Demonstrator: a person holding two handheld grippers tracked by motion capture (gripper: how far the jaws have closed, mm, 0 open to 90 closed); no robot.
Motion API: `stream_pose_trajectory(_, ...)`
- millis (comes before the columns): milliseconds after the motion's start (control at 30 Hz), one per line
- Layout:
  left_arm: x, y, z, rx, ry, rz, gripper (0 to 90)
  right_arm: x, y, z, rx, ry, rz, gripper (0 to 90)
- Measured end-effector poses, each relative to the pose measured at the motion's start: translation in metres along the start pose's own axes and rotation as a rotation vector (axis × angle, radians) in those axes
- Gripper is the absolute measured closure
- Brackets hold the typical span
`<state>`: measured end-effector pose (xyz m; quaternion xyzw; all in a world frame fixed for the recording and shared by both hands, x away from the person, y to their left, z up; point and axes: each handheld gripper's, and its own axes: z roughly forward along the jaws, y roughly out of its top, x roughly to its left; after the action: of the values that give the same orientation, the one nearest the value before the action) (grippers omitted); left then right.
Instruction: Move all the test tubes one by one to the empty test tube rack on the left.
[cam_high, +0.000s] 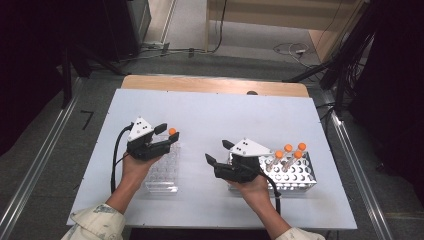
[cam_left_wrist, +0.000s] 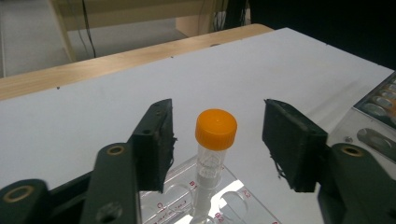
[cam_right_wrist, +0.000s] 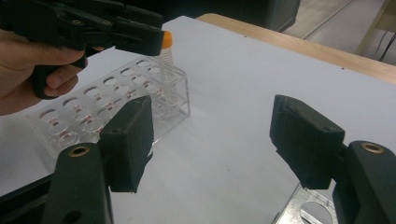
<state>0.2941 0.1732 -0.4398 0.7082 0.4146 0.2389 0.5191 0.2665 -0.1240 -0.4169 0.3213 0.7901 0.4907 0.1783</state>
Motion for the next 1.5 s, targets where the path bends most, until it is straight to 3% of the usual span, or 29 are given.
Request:
stream_pose_trajectory(233,0.003,0.002,-0.014,-0.063,0.035,-0.060,26.9,-0.011,-0.003,-0.011,-0.010,-0.034,0.021,29.0)
stream_pose_trajectory(400,0.005,0.000,-0.025,-0.113,0.057,-0.109,26.1,-0.021,-0.007,-0.023,-0.023,-0.068,0.034,29.0)
stream_pose_trajectory(1000,0.002,0.000,-0.031,-0.127,0.047,-0.100,26.1,-0.059,-0.025,-0.065,-0.040,-0.214,0.083,29.0)
stream_pose_trajectory(1233,0.000,0.000,-0.030,-0.122,0.051,-0.073,25.4,-0.068,-0.035,-0.084,-0.047,-0.266,0.095,29.2)
stream_pose_trajectory(1500,-0.001,0.000,-0.030,-0.124,0.044,-0.076,25.4,-0.075,-0.049,-0.095,-0.038,-0.298,0.110,30.0)
